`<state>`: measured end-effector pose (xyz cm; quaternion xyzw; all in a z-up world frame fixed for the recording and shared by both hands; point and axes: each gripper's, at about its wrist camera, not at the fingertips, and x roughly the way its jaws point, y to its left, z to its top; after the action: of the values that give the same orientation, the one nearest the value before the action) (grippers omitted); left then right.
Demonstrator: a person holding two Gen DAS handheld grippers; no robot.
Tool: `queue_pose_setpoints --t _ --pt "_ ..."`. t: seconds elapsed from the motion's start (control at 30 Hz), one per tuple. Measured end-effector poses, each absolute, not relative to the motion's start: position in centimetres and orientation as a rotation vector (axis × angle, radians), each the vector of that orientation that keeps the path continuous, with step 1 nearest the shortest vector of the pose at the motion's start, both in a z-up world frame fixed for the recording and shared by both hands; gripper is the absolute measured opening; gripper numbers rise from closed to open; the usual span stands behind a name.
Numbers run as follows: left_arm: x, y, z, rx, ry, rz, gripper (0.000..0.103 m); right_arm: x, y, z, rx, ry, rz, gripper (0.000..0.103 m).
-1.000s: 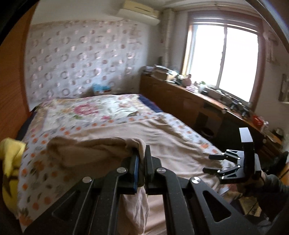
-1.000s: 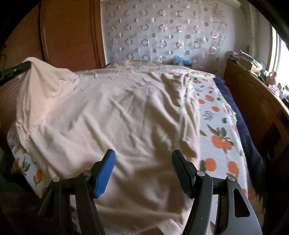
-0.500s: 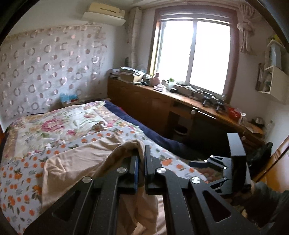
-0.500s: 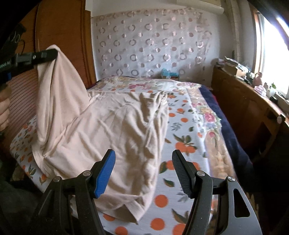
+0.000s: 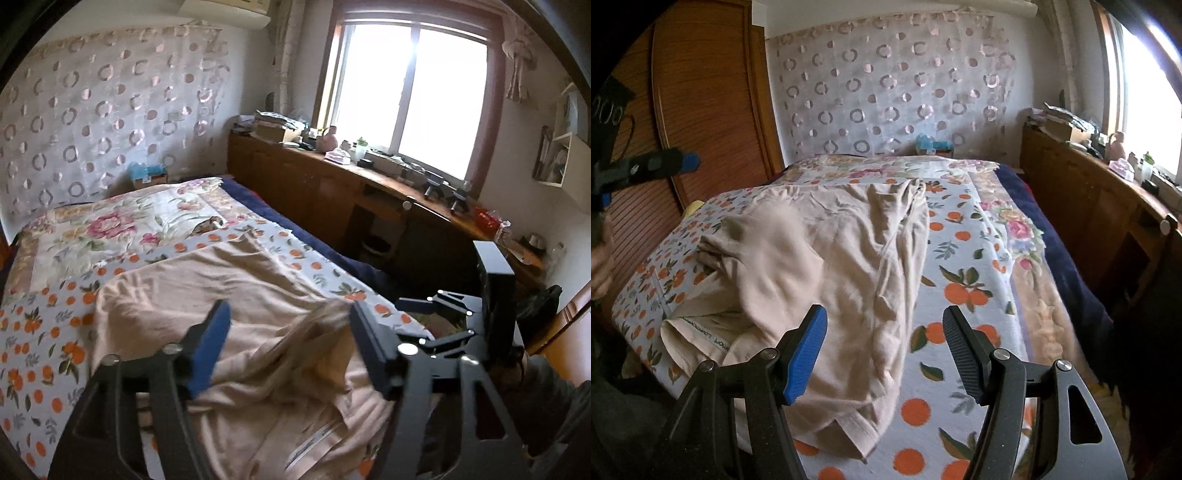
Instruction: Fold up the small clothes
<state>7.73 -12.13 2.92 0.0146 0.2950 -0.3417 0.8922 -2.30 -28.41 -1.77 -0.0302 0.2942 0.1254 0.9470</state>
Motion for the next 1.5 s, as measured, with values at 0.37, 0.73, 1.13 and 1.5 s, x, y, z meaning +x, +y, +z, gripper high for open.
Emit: queue_pose_setpoints --t 0.37,0.73,1.13,1.5 --pt "6.5 -5.8 0.0 0.054 0.59 -0.501 0.072 0.0 -25.7 -1.1 -0.093 0.58 0.324 0.067" --pt "6.1 1.3 -1.5 0.007 0.586 -0.318 0.072 4.5 -19.5 -0.7 -0.17 0.604 0.452 0.067" --pt "5.8 5.1 -2.3 -0.033 0.576 -0.252 0.072 11.1 -8.1 -2.4 -0.302 0.702 0.684 0.067" --pt "5.6 6.6 -3.6 -0.063 0.6 -0.245 0.072 14.2 0.2 -6.5 -0.451 0.851 0.817 0.063"
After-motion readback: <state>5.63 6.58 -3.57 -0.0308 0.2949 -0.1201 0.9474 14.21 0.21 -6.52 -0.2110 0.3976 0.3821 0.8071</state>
